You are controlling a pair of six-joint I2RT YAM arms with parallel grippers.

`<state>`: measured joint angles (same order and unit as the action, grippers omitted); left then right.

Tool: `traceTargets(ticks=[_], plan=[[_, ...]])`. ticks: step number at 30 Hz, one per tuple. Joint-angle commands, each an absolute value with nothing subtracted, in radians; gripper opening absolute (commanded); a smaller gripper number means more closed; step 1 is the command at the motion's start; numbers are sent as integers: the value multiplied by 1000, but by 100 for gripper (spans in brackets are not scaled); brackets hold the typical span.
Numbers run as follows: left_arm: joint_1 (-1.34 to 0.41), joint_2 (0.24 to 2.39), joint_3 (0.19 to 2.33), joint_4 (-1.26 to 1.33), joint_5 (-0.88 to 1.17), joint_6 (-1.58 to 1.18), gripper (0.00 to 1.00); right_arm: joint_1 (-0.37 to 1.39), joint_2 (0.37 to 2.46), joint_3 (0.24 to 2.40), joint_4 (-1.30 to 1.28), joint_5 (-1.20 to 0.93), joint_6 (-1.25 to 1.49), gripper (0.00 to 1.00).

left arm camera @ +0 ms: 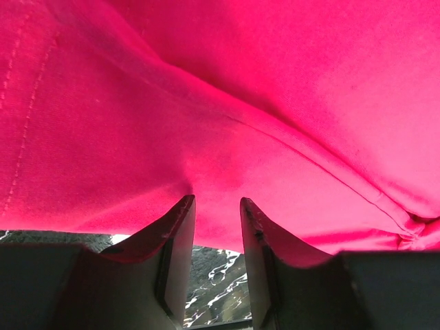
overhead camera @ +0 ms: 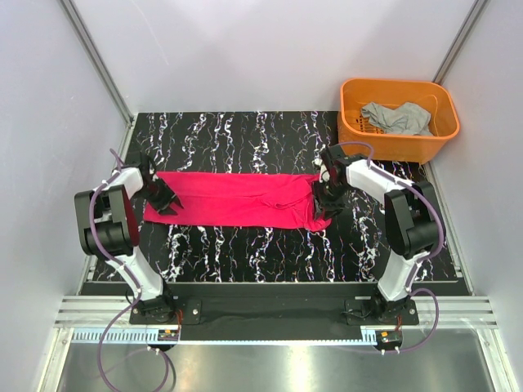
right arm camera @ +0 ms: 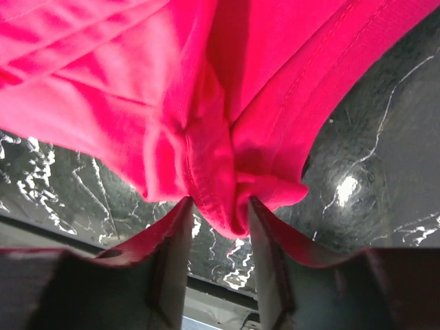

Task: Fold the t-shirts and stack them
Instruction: Fold the tshirt

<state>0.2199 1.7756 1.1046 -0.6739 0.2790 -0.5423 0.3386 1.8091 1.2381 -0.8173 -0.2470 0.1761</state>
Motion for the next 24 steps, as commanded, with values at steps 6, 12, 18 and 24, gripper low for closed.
traceTargets(ticks=[6, 12, 18, 24], plan=[[256, 1805, 1143, -667, 252, -529, 36, 336, 1850, 1212, -793, -112, 247, 23], [284, 1801, 1131, -673, 210, -514, 36, 310, 1786, 1109, -781, -35, 334, 11], [290, 1773, 1137, -687, 196, -488, 34, 296, 1787, 1100, -770, -66, 338, 20], [184, 1614, 1163, -730, 224, -476, 47, 291, 1692, 1215, -883, -87, 299, 50]])
